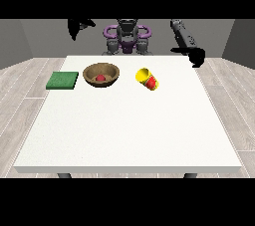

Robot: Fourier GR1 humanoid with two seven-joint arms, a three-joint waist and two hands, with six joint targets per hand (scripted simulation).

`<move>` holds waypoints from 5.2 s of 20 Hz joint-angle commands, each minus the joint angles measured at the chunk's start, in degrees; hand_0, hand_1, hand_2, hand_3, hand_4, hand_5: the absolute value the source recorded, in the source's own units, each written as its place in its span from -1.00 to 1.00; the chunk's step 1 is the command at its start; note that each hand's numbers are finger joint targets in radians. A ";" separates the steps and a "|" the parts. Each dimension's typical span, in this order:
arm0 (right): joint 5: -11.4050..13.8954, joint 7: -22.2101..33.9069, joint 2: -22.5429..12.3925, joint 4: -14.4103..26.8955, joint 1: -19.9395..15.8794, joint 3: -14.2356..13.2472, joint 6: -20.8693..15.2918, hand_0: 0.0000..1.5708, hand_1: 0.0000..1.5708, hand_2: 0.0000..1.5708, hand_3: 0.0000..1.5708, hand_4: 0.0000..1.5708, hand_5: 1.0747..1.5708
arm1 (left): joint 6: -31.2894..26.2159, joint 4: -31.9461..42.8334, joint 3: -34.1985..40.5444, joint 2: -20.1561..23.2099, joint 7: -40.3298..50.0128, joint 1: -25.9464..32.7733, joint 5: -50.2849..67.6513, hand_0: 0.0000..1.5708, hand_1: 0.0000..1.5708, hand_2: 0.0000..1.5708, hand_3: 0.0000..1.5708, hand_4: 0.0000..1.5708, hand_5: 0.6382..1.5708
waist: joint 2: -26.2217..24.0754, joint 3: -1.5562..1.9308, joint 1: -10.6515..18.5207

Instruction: Pick the cup and pour the ball into the bowl, then pick the bowl and place it on the pad

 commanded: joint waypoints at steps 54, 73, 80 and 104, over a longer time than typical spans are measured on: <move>4.76 -24.56 5.94 59.48 -13.54 -6.49 -6.32 1.00 1.00 1.00 0.10 0.11 0.39 | -11.19 -10.96 2.15 28.74 34.78 -26.83 11.74 -1.00 -1.00 -1.00 -1.00 -1.00 0.93 | 8.42 0.22 8.82; 15.41 5.31 -7.65 44.92 -19.35 0.44 -7.24 1.00 1.00 1.00 1.00 0.65 0.68 | -16.09 4.32 7.53 35.52 23.68 -16.24 9.73 -1.00 -1.00 -1.00 -1.00 -1.00 0.94 | 1.59 0.20 -1.10; 17.18 1.89 -9.45 50.03 -22.23 0.06 -6.60 1.00 1.00 1.00 1.00 0.64 0.74 | -13.11 1.89 6.01 33.43 23.40 -16.26 9.18 -1.00 -1.00 -1.00 -1.00 -1.00 0.93 | 1.83 0.27 -1.51; 11.41 -21.19 -32.31 79.56 -30.50 -14.76 9.95 1.00 1.00 1.00 -0.27 0.59 0.95 | -10.24 -12.38 7.91 39.99 33.50 -19.60 15.43 -1.00 -1.00 -1.00 -1.00 -1.00 0.91 | 12.57 0.35 0.93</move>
